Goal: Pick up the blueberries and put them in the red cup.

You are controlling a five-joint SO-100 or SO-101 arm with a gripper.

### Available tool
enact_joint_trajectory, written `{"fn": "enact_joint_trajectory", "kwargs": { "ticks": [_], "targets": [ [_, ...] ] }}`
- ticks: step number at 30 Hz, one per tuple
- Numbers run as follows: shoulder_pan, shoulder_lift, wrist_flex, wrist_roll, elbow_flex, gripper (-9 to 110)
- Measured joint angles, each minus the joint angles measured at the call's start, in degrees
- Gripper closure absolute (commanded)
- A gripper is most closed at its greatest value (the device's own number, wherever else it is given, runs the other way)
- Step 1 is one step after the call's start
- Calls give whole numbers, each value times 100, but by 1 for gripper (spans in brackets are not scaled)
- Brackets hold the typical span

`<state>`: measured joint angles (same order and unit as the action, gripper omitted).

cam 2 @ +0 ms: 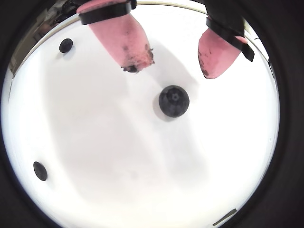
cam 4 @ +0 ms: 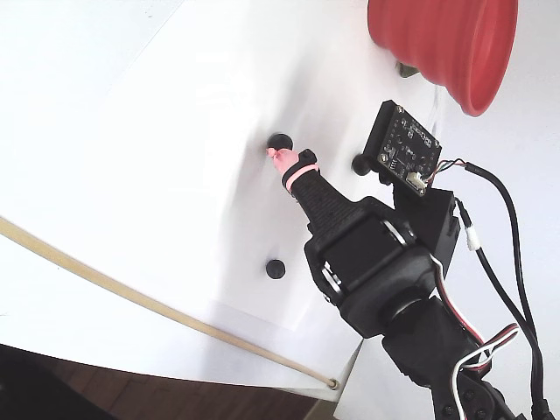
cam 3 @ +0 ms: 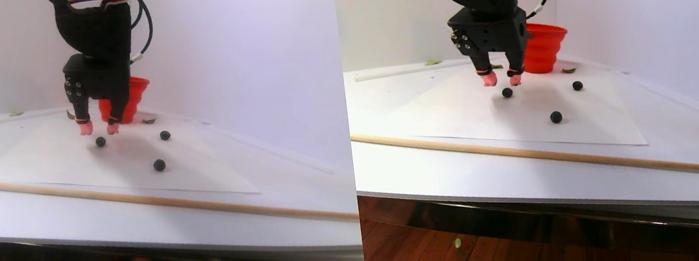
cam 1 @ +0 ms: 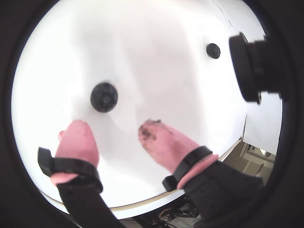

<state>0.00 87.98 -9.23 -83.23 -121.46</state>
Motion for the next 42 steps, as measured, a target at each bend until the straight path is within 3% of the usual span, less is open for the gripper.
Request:
{"fn": "enact_joint_trajectory", "kwargs": {
  "ticks": [42],
  "targets": [
    [-35,-1063,-659,255,686,85]
  ]
}}
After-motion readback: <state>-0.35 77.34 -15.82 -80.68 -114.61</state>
